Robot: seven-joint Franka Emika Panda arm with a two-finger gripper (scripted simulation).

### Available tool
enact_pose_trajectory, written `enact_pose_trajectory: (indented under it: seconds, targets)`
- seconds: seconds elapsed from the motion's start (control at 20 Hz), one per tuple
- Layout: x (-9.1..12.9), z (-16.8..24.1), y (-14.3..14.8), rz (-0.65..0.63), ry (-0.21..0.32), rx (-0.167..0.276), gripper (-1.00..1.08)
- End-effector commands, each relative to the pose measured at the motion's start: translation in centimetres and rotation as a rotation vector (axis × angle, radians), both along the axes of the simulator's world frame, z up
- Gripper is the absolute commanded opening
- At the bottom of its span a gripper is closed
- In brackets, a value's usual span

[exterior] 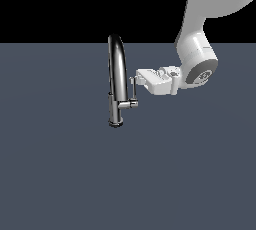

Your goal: Turn on the faucet by rotating a designated handle.

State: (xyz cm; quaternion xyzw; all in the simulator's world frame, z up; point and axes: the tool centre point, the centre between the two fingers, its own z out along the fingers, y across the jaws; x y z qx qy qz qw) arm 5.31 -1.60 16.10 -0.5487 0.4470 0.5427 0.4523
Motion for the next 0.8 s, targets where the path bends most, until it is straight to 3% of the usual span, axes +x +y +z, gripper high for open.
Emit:
enact_pose_trajectory:
  seconds: [0.0,0.4,0.75]
  targets:
    - [0.0,-0.2,0.1,-0.007,0.006,0.006,-1.0]
    - [0.0,0.0,0.1,-0.002,0.0,0.002,-1.0]
    - [-1.7,0.2,-0.2,-0.002,0.0,0.002,-1.0]
